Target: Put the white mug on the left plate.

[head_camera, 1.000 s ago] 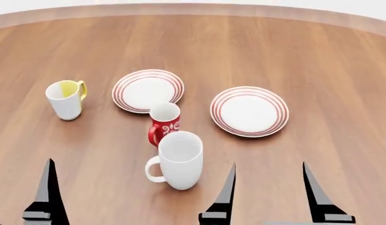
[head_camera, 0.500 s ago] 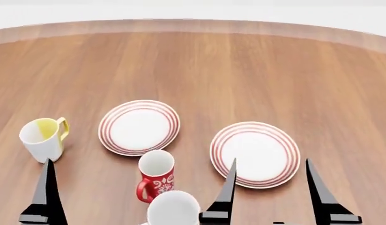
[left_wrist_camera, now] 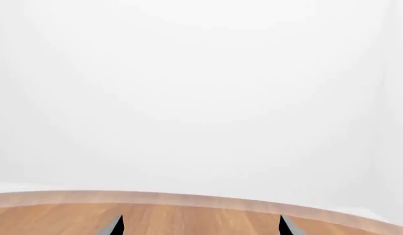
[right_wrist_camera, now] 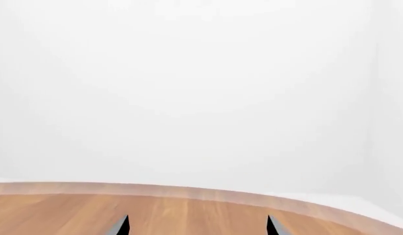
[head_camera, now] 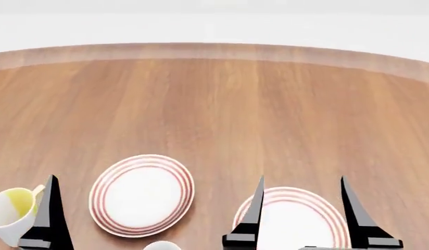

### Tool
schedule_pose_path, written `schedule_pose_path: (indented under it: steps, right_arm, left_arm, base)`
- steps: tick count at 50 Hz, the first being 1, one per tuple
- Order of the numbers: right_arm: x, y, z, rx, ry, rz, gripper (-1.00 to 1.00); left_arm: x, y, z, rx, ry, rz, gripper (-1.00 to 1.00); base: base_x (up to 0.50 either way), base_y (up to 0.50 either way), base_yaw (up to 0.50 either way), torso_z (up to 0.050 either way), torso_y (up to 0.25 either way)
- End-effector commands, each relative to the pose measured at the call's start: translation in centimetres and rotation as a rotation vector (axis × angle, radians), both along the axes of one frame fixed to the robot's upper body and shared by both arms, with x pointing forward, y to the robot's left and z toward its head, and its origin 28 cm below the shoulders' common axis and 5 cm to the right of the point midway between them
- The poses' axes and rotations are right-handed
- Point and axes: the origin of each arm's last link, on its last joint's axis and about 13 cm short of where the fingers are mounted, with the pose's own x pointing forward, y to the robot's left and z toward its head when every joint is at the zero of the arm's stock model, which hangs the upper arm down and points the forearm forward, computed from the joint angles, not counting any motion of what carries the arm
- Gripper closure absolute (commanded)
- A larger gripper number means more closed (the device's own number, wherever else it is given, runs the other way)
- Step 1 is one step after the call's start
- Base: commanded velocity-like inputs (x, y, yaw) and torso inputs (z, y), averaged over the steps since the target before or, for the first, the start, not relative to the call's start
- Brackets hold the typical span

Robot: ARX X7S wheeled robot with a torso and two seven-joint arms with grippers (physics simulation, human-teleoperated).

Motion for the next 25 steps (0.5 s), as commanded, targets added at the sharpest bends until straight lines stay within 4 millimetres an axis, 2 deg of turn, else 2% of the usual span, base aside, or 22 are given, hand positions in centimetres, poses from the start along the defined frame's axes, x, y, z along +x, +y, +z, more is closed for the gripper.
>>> schedule_pose_path:
  steps: [1, 7, 11, 25]
  right_arm:
    - [0.03, 0.00, -0.05, -0.003, 0.005, -0.007, -1.00]
    - [-0.03, -0.04, 0.04, 0.017, 0.001, -0.015, -1.00]
    - [-0.04, 0.02, 0.05, -0.040, 0.014, -0.038, -1.00]
    - [-0.02, 0.17, 0.09, -0.075, 0.021, -0.019, -1.00]
  left_arm:
    - [0.03, 0.04, 0.11, 0.000, -0.002, -0.001, -1.00]
    - [-0.08, 0.05, 0.20, -0.001, -0.004, 0.000, -1.00]
    - [-0.12, 0.06, 0.19, -0.001, -0.004, 0.000, -1.00]
    - [-0.11, 0.01, -0.03, 0.001, -0.002, -0.003, -1.00]
  base:
    - [0.50, 0.00, 0.00, 0.000, 0.000]
    - [0.50, 0.00, 0.00, 0.000, 0.000]
    - [0.00, 0.01, 0.00, 0.000, 0.003]
    - [0.00, 0.49, 0.00, 0.000, 0.000]
